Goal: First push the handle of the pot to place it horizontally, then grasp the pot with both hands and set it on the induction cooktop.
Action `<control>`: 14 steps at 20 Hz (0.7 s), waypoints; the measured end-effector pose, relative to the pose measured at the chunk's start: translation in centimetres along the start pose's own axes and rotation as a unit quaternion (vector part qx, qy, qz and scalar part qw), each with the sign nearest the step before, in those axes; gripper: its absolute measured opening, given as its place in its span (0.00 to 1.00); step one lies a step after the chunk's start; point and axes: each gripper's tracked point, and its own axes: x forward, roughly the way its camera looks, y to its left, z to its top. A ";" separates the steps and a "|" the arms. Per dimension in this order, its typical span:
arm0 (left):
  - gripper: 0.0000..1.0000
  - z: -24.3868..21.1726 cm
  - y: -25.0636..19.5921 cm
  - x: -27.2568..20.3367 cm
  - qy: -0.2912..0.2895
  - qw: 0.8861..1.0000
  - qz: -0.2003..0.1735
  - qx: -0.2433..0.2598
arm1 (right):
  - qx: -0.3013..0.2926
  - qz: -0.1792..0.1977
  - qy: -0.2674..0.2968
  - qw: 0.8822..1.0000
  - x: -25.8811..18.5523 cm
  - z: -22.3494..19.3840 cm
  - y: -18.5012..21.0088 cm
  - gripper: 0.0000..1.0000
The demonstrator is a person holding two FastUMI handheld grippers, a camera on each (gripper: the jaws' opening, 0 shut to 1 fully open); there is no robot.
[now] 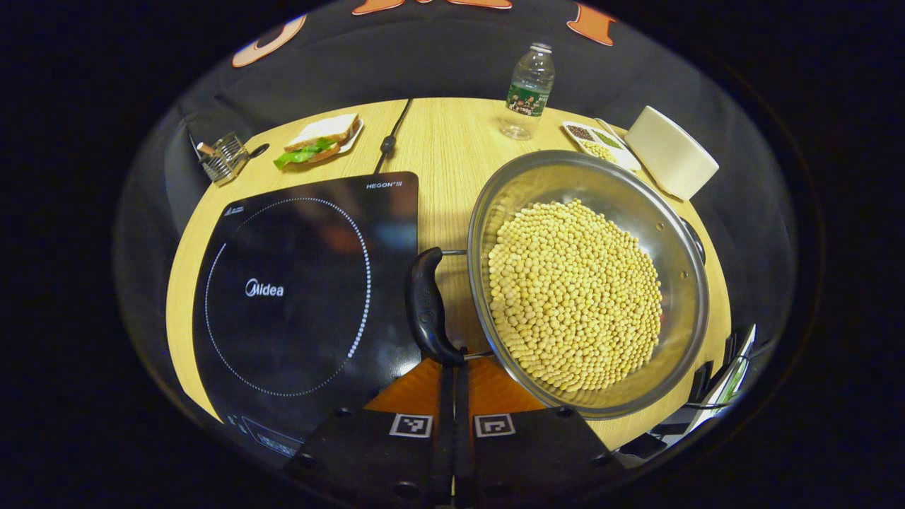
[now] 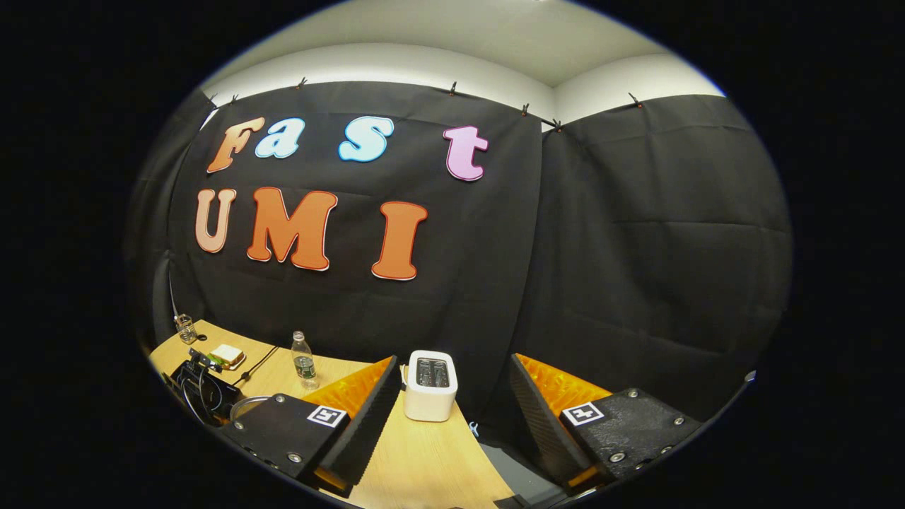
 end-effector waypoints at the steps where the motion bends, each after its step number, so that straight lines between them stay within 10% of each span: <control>1: 0.08 0.4 0.2 -0.1 -0.005 1.000 0.000 0.011 | 0.001 0.000 0.003 1.000 0.1 -0.2 0.2 0.95; 14: 0.08 4.6 -0.9 2.7 -0.050 0.995 -0.015 0.086 | 0.013 0.023 0.059 0.998 1.5 -3.9 4.6 0.95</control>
